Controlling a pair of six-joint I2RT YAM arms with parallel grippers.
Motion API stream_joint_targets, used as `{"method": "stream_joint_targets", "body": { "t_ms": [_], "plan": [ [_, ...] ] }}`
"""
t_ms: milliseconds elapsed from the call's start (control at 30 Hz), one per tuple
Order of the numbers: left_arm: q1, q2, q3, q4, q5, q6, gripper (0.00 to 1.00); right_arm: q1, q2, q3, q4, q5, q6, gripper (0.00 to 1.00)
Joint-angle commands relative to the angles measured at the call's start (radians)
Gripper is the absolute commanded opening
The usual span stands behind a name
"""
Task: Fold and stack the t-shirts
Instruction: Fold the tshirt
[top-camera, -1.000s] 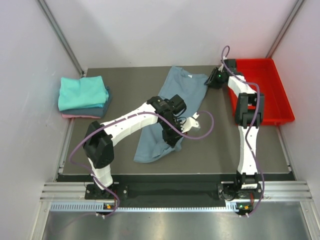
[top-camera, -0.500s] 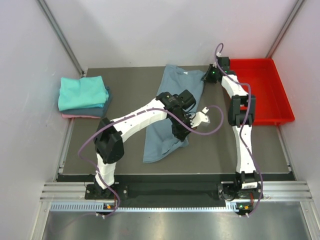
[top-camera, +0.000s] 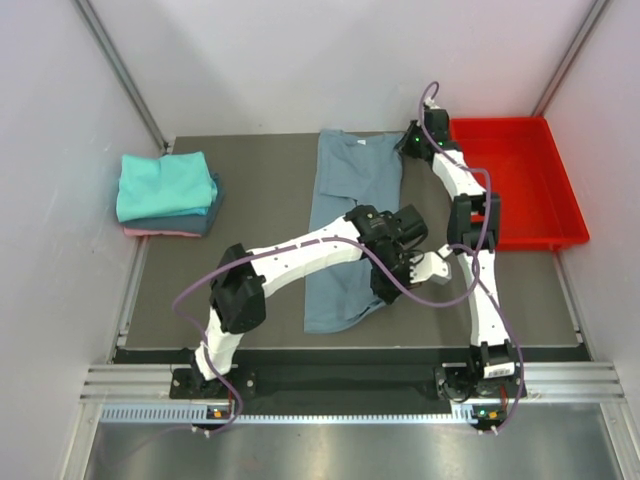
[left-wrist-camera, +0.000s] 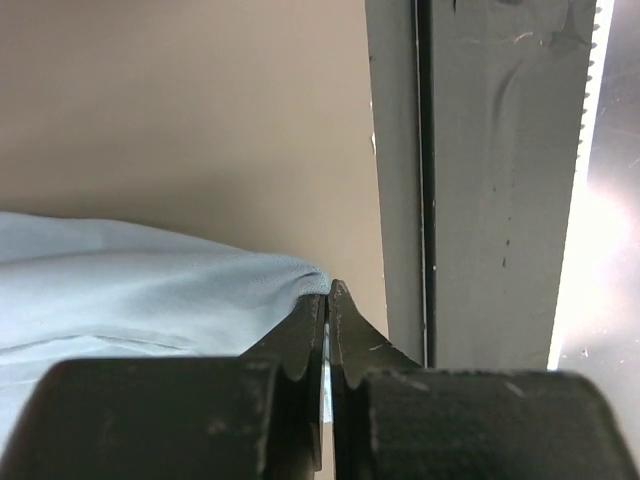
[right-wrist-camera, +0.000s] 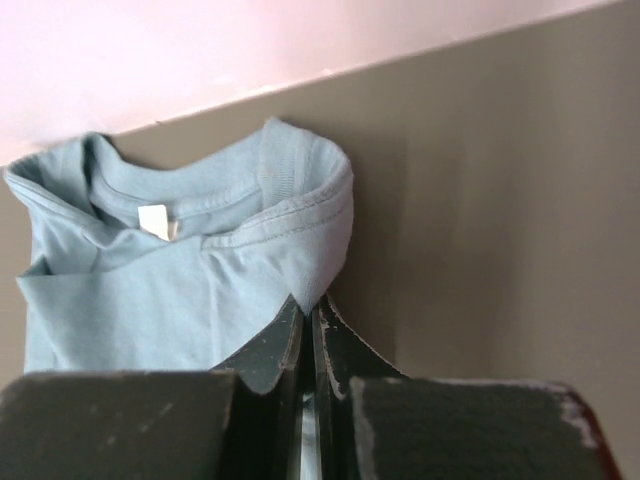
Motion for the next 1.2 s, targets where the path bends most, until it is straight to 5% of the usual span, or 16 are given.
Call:
{"method": "stream_joint_targets", "body": {
  "t_ms": [0,100,200,367,567,900,1167],
  "plan": [
    [-0.026,0.018,0.059,0.021,0.014,-0.004,0.02,0.014,0.01,0.064,0.08,0.015,0.008,0.13],
    [-0.038,0.029,0.064,0.044,0.005,-0.027,0.29,0.007,-0.014,0.058,0.045,-0.003,-0.026,0.44],
    [-0.054,0.018,0.069,0.067,-0.044,-0.051,0.43,-0.022,-0.118,-0.004,0.018,-0.052,-0.033,0.62],
    [-0.06,-0.025,0.072,0.102,-0.171,-0.096,0.58,-0.104,-0.302,-0.173,-0.05,-0.114,-0.049,0.77],
    [0.018,-0.142,-0.022,0.189,-0.386,-0.194,0.64,-0.179,-0.629,-0.568,-0.101,-0.239,-0.009,0.79],
    [0.343,-0.344,-0.302,0.34,-0.427,-0.591,0.62,-0.144,-1.178,-1.362,0.005,-0.441,0.109,0.7],
    [0.61,-0.453,-0.65,0.412,-0.071,-0.913,0.6,-0.084,-1.433,-1.737,-0.087,-0.444,0.07,0.7]
  ]
}}
